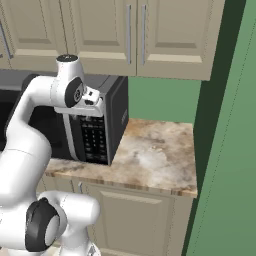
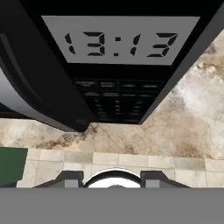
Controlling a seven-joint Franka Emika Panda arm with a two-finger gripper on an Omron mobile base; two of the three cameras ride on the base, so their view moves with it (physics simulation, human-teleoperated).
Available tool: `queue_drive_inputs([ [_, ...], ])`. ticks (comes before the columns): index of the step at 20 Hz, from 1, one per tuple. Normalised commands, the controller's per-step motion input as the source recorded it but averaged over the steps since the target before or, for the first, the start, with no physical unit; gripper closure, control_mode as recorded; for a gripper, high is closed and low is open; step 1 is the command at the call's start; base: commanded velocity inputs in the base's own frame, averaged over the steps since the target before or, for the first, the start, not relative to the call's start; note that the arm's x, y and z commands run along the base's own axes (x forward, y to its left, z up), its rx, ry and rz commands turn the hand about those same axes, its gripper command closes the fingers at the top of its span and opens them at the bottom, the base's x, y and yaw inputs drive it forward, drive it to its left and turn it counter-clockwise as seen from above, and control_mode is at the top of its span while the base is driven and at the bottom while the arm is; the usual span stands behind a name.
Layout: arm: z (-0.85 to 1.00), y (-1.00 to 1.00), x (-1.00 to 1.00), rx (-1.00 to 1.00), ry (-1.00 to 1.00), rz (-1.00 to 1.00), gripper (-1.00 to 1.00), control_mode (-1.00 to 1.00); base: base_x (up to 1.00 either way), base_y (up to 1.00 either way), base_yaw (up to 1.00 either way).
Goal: Take the tongs from the drawer on the left and place them on the dining counter next to the tray containing the hot dog.
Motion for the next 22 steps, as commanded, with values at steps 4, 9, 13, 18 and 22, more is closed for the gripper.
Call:
queue_drive_inputs([
  [4,0.0,0.05,-0.29,-0.02,0.0,0.04,-1.0,-1.0,0.0,0.0,0.0],
  [9,-0.25,0.24,-0.93,-0.12,-0.13,0.17,-1.0,-1.0,0.0,0.0,0.0],
  [13,-0.58,0.27,-1.0,-0.15,-0.2,0.25,-1.0,-1.0,0.0,0.0,0.0],
  [18,-0.75,0.92,-1.0,-0.31,-0.11,0.28,-1.0,-1.0,0.0,0.0,0.0],
  [22,-0.69,1.0,-0.98,-0.27,-0.13,0.31,-1.0,-1.0,0.0,0.0,0.0],
])
